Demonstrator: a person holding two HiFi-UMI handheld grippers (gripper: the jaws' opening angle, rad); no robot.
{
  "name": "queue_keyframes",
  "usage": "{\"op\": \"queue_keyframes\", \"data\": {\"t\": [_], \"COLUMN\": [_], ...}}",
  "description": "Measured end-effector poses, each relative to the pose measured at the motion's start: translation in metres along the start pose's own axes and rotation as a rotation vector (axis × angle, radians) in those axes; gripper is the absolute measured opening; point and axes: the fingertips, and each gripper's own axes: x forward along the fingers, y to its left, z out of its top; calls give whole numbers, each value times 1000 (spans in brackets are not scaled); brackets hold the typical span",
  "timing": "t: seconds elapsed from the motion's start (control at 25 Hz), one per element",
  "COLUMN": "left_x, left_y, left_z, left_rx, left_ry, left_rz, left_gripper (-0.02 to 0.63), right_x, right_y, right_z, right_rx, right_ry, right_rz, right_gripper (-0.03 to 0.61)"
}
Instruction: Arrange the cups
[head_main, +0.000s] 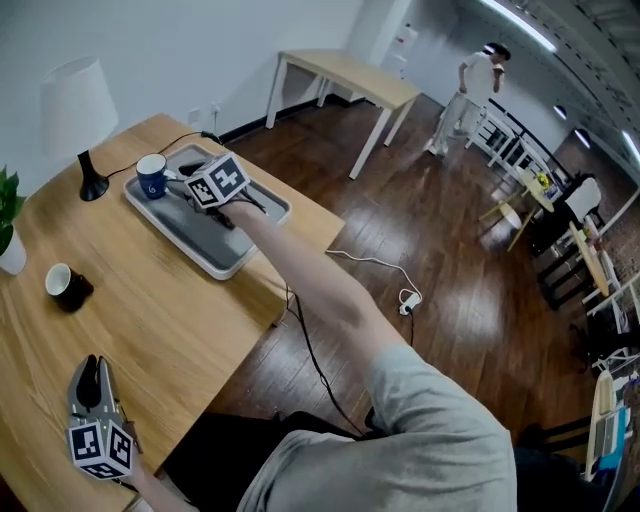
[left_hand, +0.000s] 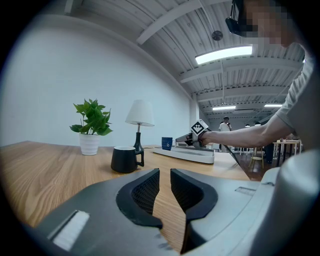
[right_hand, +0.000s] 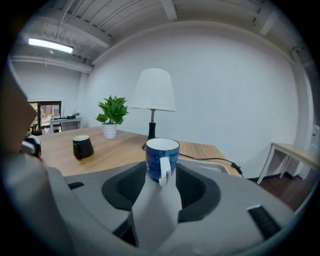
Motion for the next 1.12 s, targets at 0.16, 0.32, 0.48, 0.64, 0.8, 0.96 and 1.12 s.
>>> {"op": "queue_keyframes", "data": {"t": [0.16, 0.32, 0.48, 0.64, 0.8, 0.96, 1.12], "left_x": [9, 18, 12, 6, 7, 8, 7], "left_y": [-14, -24, -15, -12, -13, -14, -13], "left_z": [-2, 5, 4, 3, 6, 5, 3], "left_rx": [3, 0, -4, -4, -2, 1, 0], "left_ry": [-9, -5, 8, 12, 13, 12, 9], "left_rz": [-11, -39, -31, -25, -19, -26, -22], "left_gripper": [80, 80, 80, 80, 80, 80, 80], "right_x": [-52, -78, -63, -47, -38, -25, -1], "right_y": [79, 193, 279, 309, 309, 293, 276], "right_z": [42, 37, 7, -14, -19, -14, 0], "right_rx": [13, -56, -112, -165, -116, -166, -202], "right_ry": [-196, -225, -186, -153, -134, -135, -123], "right_rz": [240, 517, 654, 663, 674, 577, 487], "right_gripper": [149, 149, 149, 149, 149, 195, 198]}}
